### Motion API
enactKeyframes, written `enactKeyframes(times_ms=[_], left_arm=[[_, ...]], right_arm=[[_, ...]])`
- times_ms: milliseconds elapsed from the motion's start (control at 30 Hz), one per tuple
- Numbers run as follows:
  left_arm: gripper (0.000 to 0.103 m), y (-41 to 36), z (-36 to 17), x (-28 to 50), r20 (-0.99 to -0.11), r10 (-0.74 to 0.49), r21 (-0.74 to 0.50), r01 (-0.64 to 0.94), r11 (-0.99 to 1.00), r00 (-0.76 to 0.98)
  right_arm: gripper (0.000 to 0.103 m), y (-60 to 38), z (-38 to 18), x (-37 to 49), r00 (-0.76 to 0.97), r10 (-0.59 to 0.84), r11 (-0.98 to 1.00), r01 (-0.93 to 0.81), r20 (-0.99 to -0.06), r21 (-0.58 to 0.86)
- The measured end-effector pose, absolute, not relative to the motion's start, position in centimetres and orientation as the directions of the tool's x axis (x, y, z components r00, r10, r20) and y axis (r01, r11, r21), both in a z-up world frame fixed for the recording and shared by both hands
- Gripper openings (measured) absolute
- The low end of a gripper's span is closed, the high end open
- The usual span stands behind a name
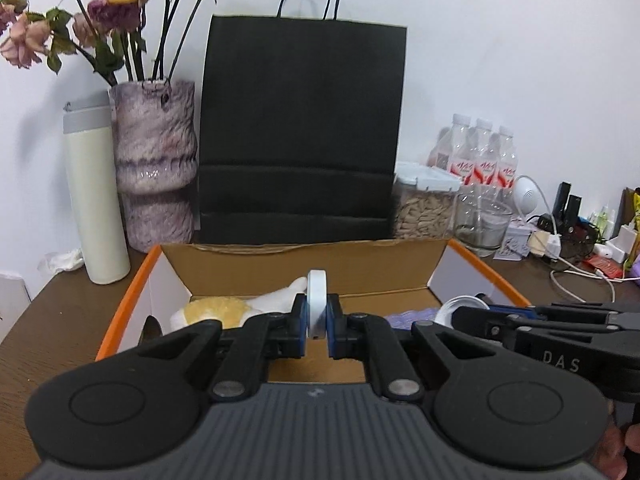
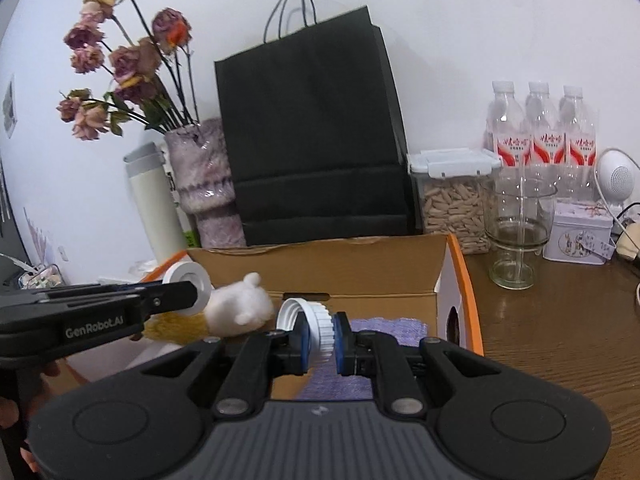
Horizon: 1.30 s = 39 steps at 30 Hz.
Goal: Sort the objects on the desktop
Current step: 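Place the white caps into the box with both grippers, then move both grippers back toward the cable and small items on the table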
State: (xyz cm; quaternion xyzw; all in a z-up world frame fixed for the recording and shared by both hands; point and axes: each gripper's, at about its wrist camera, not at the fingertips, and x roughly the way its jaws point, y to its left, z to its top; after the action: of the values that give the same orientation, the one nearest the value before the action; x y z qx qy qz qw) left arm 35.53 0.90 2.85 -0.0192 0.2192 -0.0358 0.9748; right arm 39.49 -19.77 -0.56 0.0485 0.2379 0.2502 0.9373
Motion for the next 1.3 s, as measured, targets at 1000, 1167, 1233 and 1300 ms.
enactKeyframes(times_ms=[1000,1167,1233,1300], left_arm=[[0.103,1.2,2.7,33.8,-0.33,0.057,-0.031,-0.071,0.997,0.942],[0.103,1.4,3.0,32.8,-0.314,0.074,-0.032,-0.088,0.996,0.947],[0.103,1.6,3.1,32.2,-0.306,0.086,-0.028,-0.1,0.995,0.948],[0.103,2.0,3.2,31.5,-0.3,0.095,-0.028,-0.109,0.994,0.949]], right_arm=[[0.103,-19.8,-0.6,38.1,0.815,0.411,0.91,-0.393,-0.407,0.132],[0.103,-19.9,-0.3,37.6,0.822,0.41,0.91,-0.395,-0.396,0.125],[0.103,-20.0,-0.2,37.3,0.825,0.41,0.911,-0.394,-0.388,0.122],[0.103,-20.1,-0.1,36.8,0.829,0.407,0.912,-0.395,-0.384,0.113]])
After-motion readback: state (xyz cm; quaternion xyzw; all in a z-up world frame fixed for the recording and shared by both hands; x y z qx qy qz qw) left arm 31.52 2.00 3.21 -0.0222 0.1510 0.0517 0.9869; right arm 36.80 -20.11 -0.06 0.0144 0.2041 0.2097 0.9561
